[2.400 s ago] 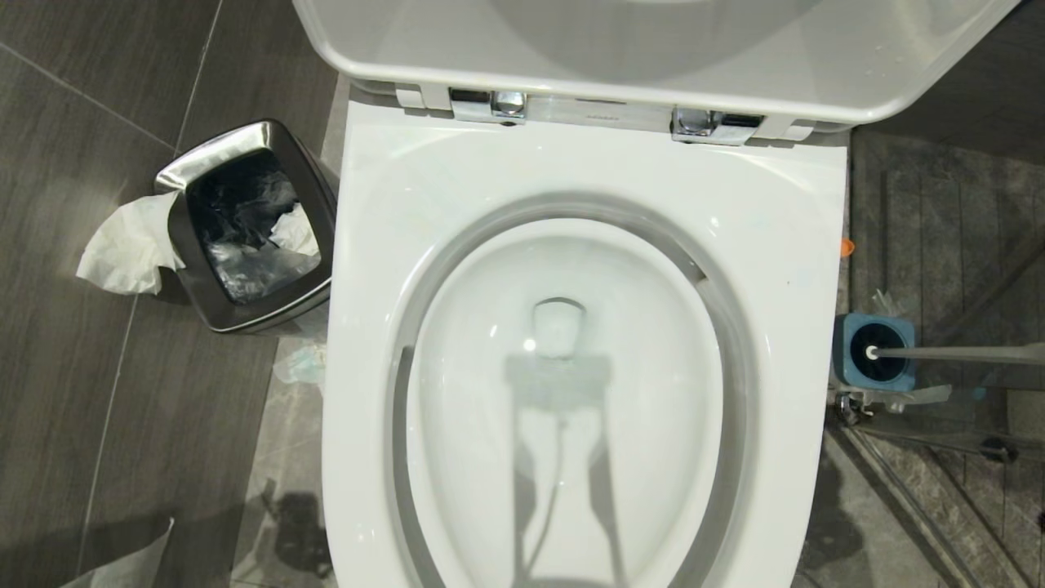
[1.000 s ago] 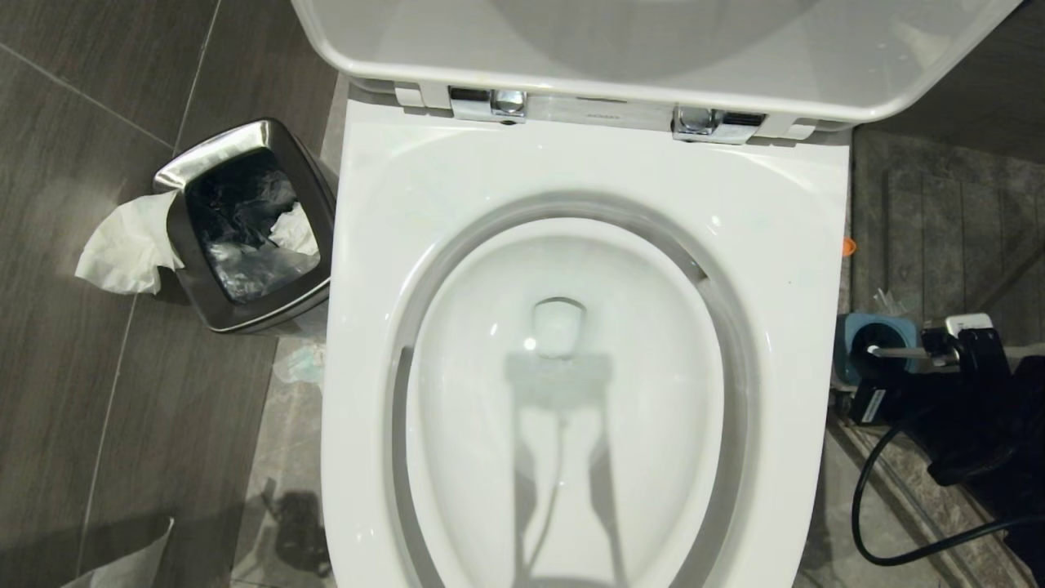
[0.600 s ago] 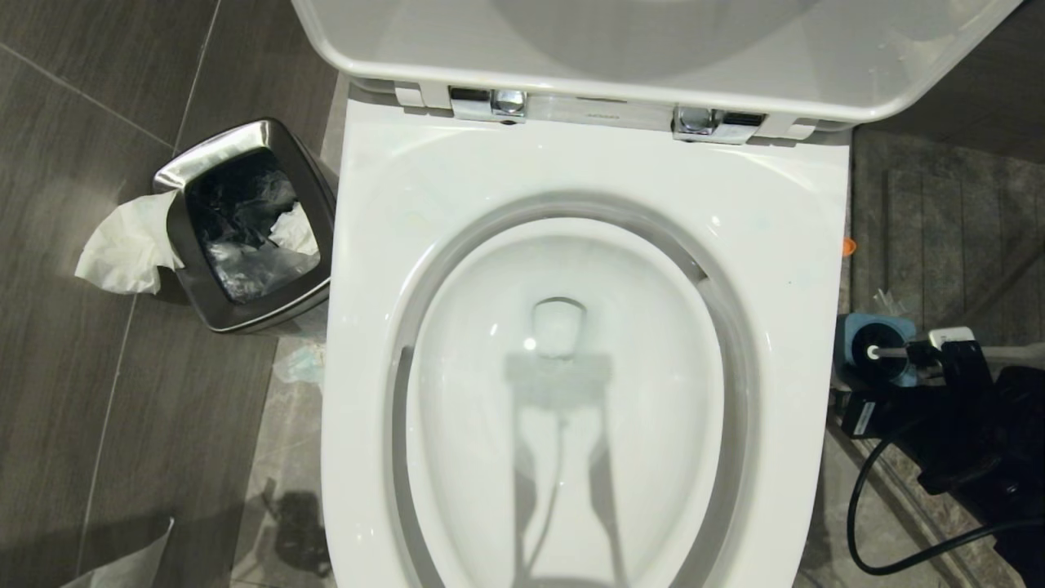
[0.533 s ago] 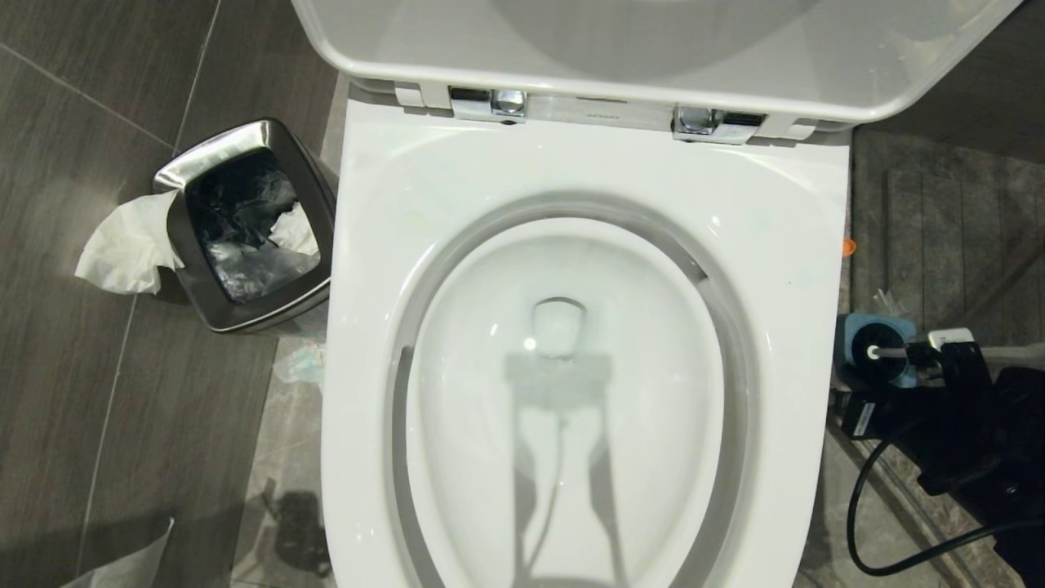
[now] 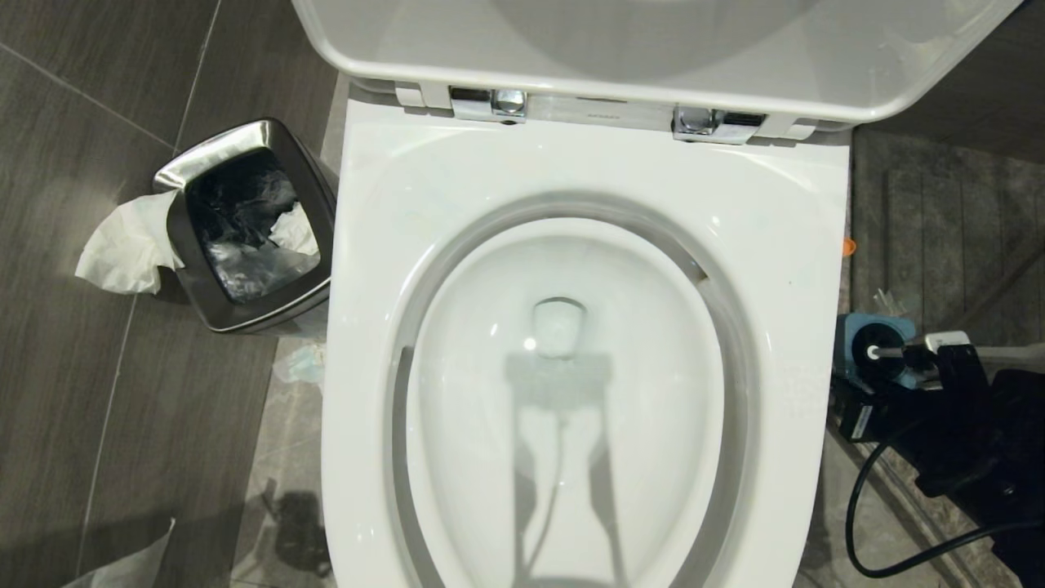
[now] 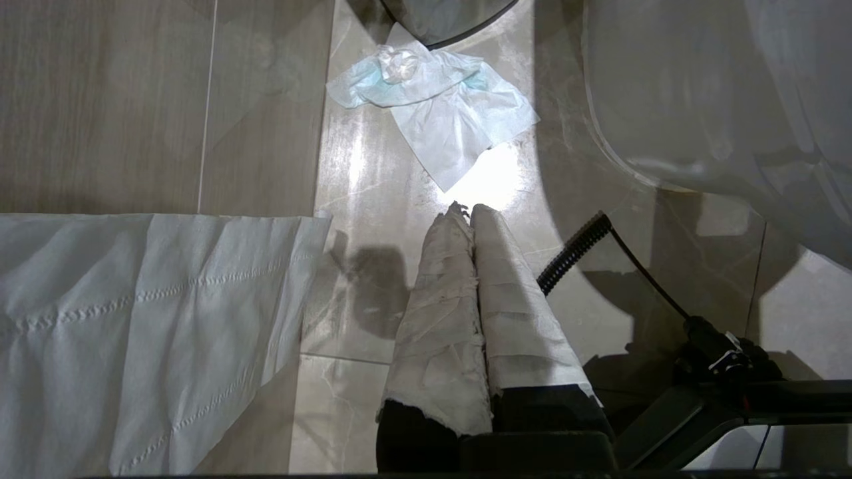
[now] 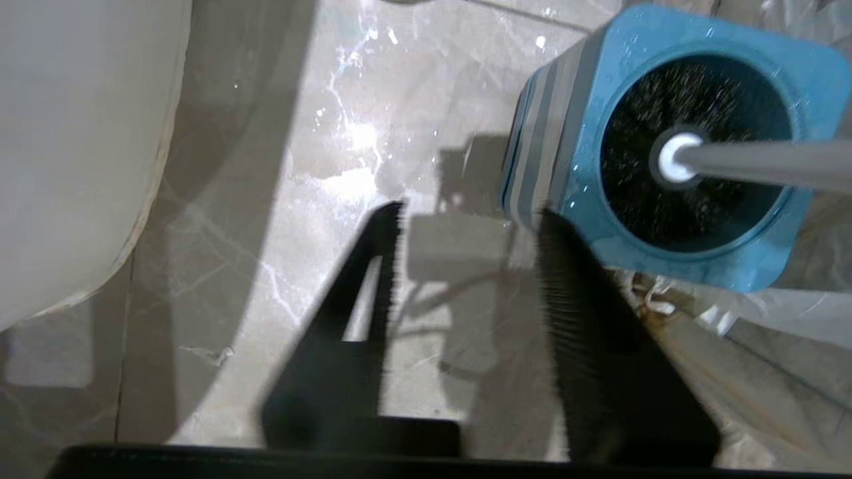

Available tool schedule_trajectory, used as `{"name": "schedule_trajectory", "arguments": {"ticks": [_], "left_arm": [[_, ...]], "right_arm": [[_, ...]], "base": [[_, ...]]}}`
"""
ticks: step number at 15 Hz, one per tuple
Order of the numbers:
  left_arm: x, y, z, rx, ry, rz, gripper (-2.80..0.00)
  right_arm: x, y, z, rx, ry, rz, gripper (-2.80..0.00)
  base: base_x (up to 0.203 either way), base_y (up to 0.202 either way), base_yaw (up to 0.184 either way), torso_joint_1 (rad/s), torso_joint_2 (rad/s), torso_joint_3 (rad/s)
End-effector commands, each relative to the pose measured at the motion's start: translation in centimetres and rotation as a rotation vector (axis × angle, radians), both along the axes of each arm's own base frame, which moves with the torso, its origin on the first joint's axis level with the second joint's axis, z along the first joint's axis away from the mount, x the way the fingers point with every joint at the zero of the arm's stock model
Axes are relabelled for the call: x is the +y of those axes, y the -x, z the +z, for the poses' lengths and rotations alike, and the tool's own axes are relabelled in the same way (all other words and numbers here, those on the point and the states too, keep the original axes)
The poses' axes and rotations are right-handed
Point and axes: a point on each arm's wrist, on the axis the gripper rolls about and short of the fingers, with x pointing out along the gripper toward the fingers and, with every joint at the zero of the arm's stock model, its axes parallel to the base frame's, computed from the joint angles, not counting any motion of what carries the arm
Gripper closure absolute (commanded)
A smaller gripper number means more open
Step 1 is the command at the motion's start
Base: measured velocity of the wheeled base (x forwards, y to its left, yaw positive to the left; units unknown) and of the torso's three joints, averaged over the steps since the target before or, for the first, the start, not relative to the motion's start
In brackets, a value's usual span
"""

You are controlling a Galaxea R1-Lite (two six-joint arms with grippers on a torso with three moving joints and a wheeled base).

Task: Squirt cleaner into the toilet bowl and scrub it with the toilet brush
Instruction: Pour in the cleaning agent

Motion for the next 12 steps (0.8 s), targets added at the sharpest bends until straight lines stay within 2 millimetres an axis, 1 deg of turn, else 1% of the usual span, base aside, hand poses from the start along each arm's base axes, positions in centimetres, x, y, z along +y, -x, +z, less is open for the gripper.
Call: {"name": "schedule_trajectory", "arguments": {"ticks": [1, 3, 9, 12], "left_arm": [[0.0, 0.0, 0.0, 0.004, 0.000, 0.001, 0.00], [0.0, 0.0, 0.0, 0.002, 0.000, 0.001, 0.00], [0.0, 0.0, 0.0, 0.001, 0.000, 0.001, 0.00], [0.0, 0.0, 0.0, 0.002, 0.000, 0.001, 0.00]], "right_arm": [[0.0, -0.5, -0.3, 0.001, -0.017, -0.002, -2.80], [-0.1, -1.7, -0.3, -0.020, -0.020, -0.003, -2.80], [-0.2, -6.0, -1.2, -0.069, -0.026, 0.023, -2.80], [-0.3, -8.6, -1.6, -0.114, -0.024, 0.049, -2.80]], "base": [[0.000, 0.000, 0.000, 0.000, 0.00, 0.000], [0.000, 0.000, 0.000, 0.000, 0.00, 0.000], [0.000, 0.000, 0.000, 0.000, 0.00, 0.000], [0.000, 0.000, 0.000, 0.000, 0.00, 0.000]]}}
